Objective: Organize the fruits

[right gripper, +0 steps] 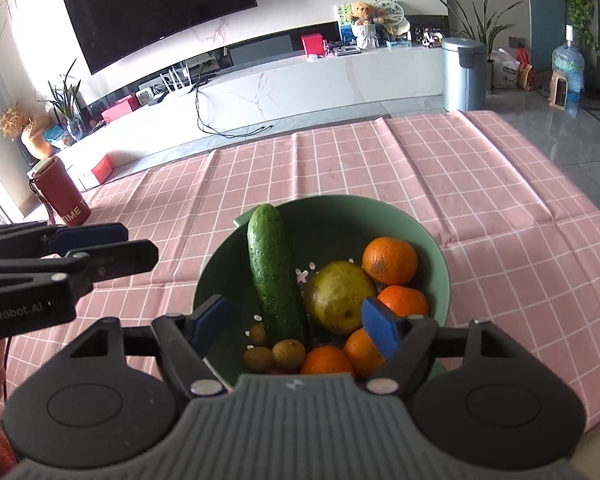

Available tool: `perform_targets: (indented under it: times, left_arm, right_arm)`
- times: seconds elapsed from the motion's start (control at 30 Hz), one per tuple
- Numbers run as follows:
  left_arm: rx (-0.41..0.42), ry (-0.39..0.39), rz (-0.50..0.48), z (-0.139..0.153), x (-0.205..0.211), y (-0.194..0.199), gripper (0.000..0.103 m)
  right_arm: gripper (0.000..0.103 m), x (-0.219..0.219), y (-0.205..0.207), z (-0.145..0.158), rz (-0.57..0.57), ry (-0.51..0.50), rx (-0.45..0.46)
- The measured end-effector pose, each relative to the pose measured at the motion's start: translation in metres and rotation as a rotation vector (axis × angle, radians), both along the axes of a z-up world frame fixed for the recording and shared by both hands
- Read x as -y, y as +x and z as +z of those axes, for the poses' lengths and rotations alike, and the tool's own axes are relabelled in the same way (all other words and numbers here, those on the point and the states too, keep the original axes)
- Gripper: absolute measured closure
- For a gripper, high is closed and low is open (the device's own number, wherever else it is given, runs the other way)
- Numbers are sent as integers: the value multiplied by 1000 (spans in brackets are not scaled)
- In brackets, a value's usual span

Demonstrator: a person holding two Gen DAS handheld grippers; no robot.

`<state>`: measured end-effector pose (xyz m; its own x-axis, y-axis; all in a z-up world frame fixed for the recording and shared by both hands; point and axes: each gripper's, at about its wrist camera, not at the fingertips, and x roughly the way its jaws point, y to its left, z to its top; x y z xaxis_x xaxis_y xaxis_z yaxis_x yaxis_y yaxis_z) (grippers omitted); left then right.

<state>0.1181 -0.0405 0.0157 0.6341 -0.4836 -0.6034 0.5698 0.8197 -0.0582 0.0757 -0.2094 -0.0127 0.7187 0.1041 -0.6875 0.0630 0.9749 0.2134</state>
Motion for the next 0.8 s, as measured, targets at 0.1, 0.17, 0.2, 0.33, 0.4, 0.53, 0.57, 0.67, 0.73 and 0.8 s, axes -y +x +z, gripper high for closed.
perform_targets:
  times: [0.1, 0.17, 0.2, 0.33, 0.4, 0.53, 0.57, 0.67, 0.73, 0.8]
  left_arm:
    - [15, 15, 62, 7, -5, -8, 43]
    - [39, 33, 109, 13, -9, -17, 39]
    - [51, 43, 125, 15, -10, -21, 36]
    - [77, 80, 189, 20, -11, -39, 27]
    - [87, 107, 214, 19, -8, -48, 27]
    - [93, 131, 243, 15, -3, -64, 27]
    - [88, 124, 255, 14, -4, -67, 27]
    - [67, 117, 284, 9, -5, -73, 26]
    - [49, 129, 308, 5, -5, -75, 26]
    - [18, 144, 329, 0, -5, -73, 26]
  right_arm:
    - [23, -3, -9, 11, 0, -13, 36]
    - [23, -5, -19, 20, -8, -22, 56]
    - [23, -6, -24, 24, -7, -29, 69]
    - [19, -9, -49, 38, -14, -70, 114]
    - [18, -11, -62, 42, -24, -96, 130]
    - [13, -14, -80, 44, -22, -109, 162]
    - [13, -17, -84, 44, -17, -114, 168]
    - [12, -24, -91, 38, -2, -135, 174]
    - [12, -29, -94, 33, 3, -149, 171]
    - [12, -31, -96, 29, 5, -147, 167]
